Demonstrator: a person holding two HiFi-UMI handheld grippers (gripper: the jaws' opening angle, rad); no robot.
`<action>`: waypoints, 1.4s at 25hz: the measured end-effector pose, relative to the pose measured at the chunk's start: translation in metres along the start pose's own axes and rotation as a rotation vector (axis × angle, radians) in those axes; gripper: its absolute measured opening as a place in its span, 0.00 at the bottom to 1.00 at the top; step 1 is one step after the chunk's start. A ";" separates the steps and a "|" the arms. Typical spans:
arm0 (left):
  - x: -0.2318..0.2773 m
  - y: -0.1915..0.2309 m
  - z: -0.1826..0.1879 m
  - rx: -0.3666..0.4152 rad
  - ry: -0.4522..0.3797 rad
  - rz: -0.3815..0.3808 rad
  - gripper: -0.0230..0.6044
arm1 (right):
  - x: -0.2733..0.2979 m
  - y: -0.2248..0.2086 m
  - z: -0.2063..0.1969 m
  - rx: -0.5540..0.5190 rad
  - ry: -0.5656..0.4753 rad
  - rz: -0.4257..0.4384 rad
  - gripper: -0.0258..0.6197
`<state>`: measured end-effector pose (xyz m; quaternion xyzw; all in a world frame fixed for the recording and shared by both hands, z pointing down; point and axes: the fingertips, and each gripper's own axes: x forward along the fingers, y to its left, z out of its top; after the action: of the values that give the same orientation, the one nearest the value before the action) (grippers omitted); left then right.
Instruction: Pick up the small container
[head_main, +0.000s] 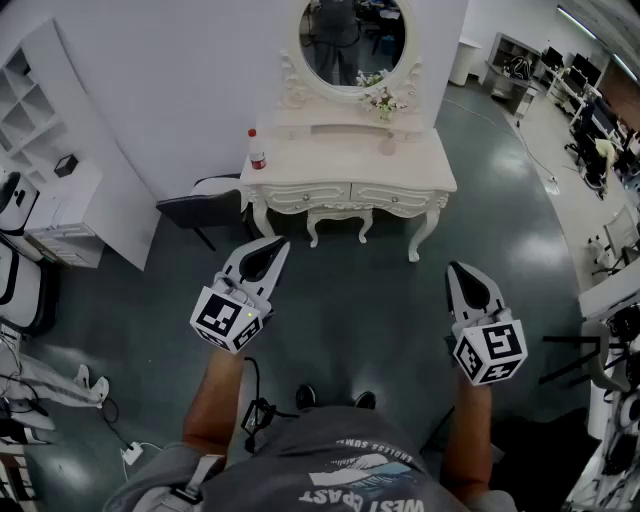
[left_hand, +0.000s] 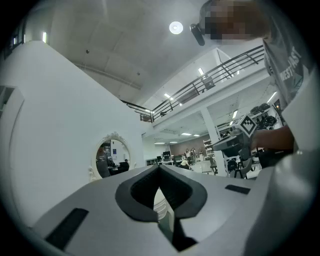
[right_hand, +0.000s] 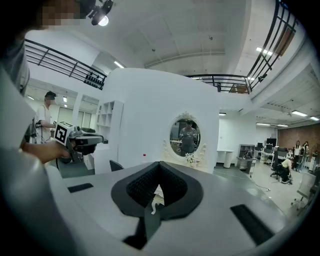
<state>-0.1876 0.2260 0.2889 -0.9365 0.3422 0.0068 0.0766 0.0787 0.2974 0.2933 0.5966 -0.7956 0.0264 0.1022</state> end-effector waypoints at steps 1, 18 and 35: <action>0.000 0.001 0.000 -0.001 -0.001 -0.001 0.06 | 0.001 0.001 0.000 0.001 0.001 -0.001 0.08; -0.009 0.039 -0.013 -0.023 -0.005 -0.037 0.06 | 0.032 0.022 0.005 0.049 -0.009 -0.021 0.08; 0.029 0.065 -0.030 -0.030 0.017 -0.009 0.06 | 0.083 -0.011 0.004 0.063 -0.023 0.005 0.08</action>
<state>-0.2081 0.1542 0.3073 -0.9390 0.3386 0.0037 0.0598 0.0662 0.2153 0.3042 0.5978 -0.7970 0.0447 0.0744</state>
